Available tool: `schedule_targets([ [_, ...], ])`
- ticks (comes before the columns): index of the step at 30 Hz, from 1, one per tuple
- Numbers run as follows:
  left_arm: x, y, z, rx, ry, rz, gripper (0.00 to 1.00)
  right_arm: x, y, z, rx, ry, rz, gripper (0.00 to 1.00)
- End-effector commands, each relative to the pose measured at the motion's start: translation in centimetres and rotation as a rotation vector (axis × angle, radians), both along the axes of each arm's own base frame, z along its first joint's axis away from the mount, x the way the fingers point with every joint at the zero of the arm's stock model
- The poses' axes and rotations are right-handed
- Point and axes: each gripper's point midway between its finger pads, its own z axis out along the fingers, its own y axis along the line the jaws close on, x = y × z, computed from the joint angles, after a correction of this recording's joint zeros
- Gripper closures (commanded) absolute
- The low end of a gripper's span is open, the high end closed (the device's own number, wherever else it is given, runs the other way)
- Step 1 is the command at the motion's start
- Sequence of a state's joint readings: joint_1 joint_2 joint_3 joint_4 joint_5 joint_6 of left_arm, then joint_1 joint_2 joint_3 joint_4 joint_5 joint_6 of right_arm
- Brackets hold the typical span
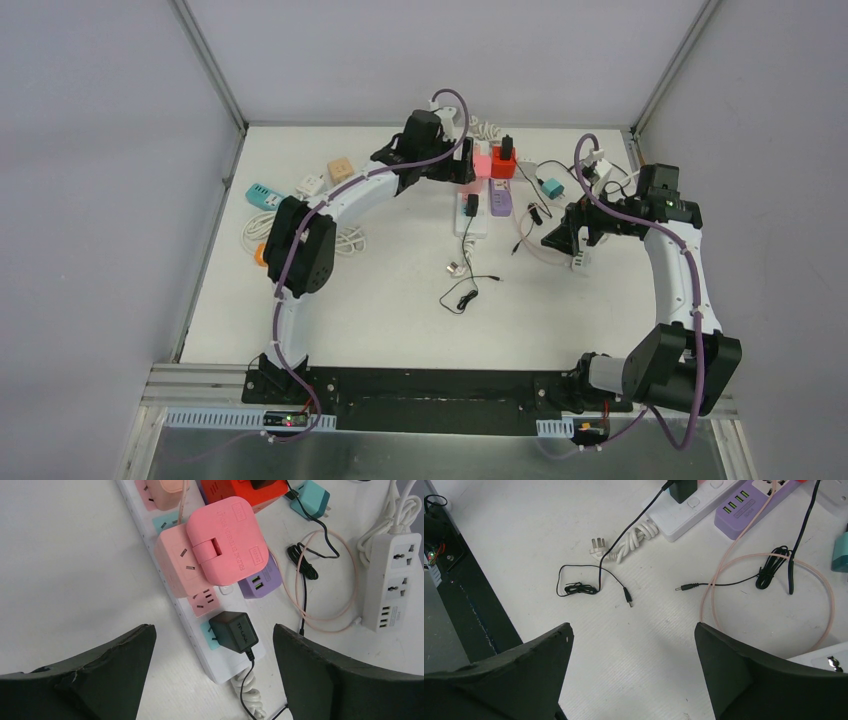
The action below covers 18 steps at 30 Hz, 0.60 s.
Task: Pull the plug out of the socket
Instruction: Move the socket to the center of the board.
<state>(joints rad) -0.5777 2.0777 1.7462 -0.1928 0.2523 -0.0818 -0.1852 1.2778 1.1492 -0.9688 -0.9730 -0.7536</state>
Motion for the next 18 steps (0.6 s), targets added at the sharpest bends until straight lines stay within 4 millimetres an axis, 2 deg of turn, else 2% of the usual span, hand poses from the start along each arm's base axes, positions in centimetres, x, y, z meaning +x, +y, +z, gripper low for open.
schedule_targets([
  [1, 1.8, -0.5, 3.0, -0.024, -0.105, 0.056, 0.11, 0.5, 0.1, 0.3, 0.001, -0.033, 0.01, 0.05],
  [2, 1.8, -0.6, 2.9, -0.019, -0.107, 0.054, 0.15, 0.5, 0.1, 0.3, 0.002, -0.032, 0.011, 0.05],
  [6, 1.7, -1.4, 2.4, -0.009, -0.113, 0.018, 0.16, 0.5, 0.1, 0.3, 0.002, -0.031, 0.011, 0.05],
  [10, 1.4, -1.7, 1.9, 0.014, -0.139, -0.046, 0.13, 0.5, 0.1, 0.3, 0.003, -0.032, 0.01, 0.05],
  [13, 0.5, -2.1, 1.2, 0.045, -0.186, -0.182, 0.09, 0.5, 0.2, 0.3, 0.003, -0.034, 0.011, 0.05],
  [18, 1.1, -0.2, -0.2, -0.001, -0.24, -0.294, 0.09, 0.4, 0.2, 0.5, 0.006, -0.038, 0.013, 0.05],
])
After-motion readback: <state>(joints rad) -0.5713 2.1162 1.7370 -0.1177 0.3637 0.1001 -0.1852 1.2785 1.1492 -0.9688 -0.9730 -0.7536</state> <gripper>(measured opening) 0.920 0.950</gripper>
